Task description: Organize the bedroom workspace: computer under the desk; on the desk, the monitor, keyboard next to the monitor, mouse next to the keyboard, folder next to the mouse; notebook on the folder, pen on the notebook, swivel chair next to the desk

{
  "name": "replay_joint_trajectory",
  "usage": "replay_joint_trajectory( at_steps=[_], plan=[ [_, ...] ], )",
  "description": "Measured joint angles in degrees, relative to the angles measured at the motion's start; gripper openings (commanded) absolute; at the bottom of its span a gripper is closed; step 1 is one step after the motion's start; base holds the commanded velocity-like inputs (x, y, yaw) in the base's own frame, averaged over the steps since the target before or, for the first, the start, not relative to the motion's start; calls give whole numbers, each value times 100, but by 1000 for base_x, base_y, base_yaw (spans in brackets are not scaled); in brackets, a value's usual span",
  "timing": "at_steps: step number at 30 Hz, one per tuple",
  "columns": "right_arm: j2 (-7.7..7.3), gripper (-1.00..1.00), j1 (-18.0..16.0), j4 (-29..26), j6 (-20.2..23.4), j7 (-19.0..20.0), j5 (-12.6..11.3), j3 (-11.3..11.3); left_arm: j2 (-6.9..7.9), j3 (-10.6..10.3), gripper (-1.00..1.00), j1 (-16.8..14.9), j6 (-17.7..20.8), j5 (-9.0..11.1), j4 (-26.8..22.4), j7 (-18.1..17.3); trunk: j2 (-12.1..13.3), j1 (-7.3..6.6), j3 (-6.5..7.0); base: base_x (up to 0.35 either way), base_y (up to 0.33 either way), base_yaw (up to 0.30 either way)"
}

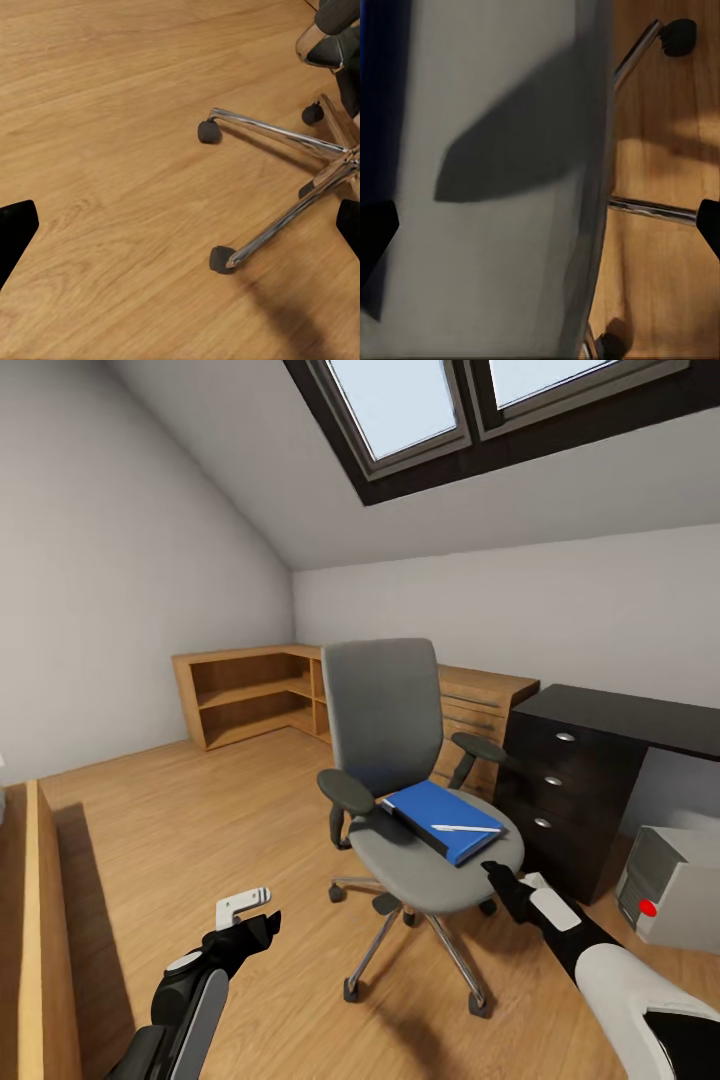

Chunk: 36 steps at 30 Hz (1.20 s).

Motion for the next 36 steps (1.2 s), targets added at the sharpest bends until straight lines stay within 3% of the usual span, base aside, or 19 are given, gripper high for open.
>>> replay_joint_trajectory(
  at_steps=[8, 26, 30, 36],
  plan=[
    [-1, 100, 0, 0, 70, -1, -100, -21, -6, -9, 100, 0, 0, 0, 0, -2, -1, -2, 0, 51, 0, 0],
    [5, 100, -1, -69, 33, -1, -13, -34, -6, -53, 100, 1, -8, -5, -1, -2, -1, -4, 0, 314, 0, 0],
    [6, 100, -1, -70, 28, -3, -11, -28, -6, -243, 100, 1, -9, 1, 75, 5, -1, -4, 0, 321, 0, 0],
    [6, 100, -1, -70, 24, 4, -8, -14, -6, -290, 100, 1, -8, -8, 103, 7, -2, -4, 0, 309, 0, 0]
  ],
)
